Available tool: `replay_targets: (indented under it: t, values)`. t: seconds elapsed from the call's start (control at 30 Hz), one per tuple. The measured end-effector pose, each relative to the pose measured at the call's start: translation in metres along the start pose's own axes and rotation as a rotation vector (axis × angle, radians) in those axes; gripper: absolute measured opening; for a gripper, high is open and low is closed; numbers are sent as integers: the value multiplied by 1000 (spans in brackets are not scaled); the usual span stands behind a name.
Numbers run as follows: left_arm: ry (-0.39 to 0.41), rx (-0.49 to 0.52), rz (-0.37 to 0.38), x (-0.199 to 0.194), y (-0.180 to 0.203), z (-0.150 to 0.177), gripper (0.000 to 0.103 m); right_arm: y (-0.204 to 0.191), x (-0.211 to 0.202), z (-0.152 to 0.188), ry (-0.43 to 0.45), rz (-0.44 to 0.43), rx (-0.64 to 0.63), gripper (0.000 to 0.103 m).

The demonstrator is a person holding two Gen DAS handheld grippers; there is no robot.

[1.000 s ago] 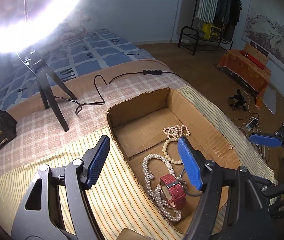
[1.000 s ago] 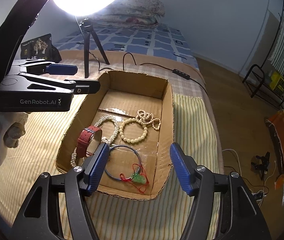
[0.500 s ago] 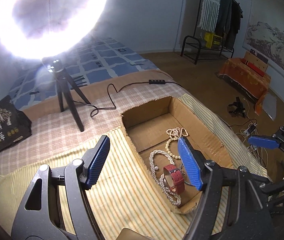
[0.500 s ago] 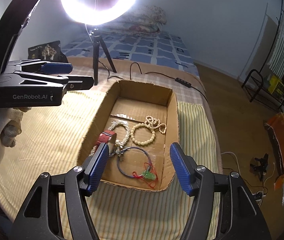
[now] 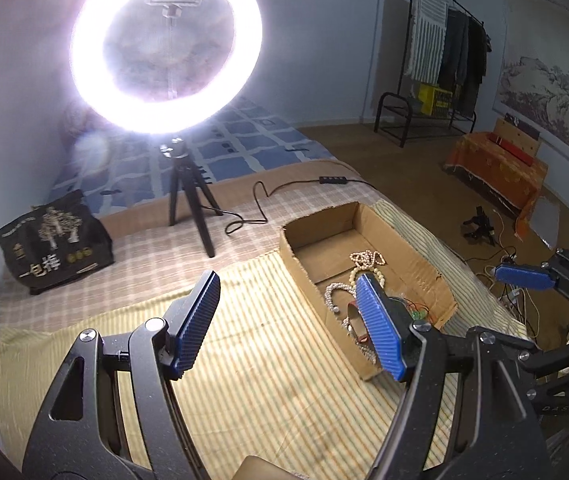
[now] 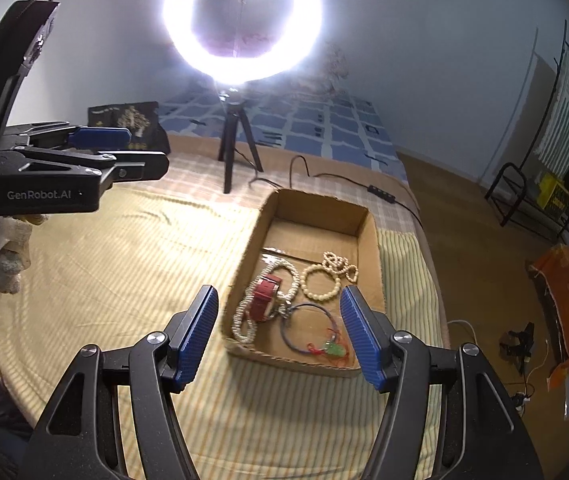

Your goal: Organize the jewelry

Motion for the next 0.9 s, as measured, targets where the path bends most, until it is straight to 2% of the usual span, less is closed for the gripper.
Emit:
replay_targets:
  t: [0.1,0.2,0.43,0.57,0.8,0.87,0.9]
  values:
    - [21,-15,-19,-19,-9,5,73,-12,-8,-1,15,-2,-9,63]
    - [41,-16,-43,-36,-17,11,81,-22,-14,-1,29,0,-18,63]
    - [80,-45,-86,-70,-36,27,81,-37,-25,2,59,3,-22,63]
    - [88,-34,-114,-82,-38,38,81,-40,-31,3,85,9,-6,72]
    - [99,-21,-110,-95,-31,52,82,-39,-38,4,117,33,29,75]
    - [106,-10,-115,-98,-26,54,85,-38,-41,6,129,52,39,79]
    - [109,-5,-116,-98,-24,55,91,-38,-42,6,133,61,41,79]
Point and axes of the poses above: each gripper's, at about its wrist camera, not at the fingertips, and x roughly the way its jaws point, y to its right, z to its underside, the point moved 6 cm from there along x, roughly the way its jaws point, and after that the axes turned 1 degree about z, right-handed, at the moved point
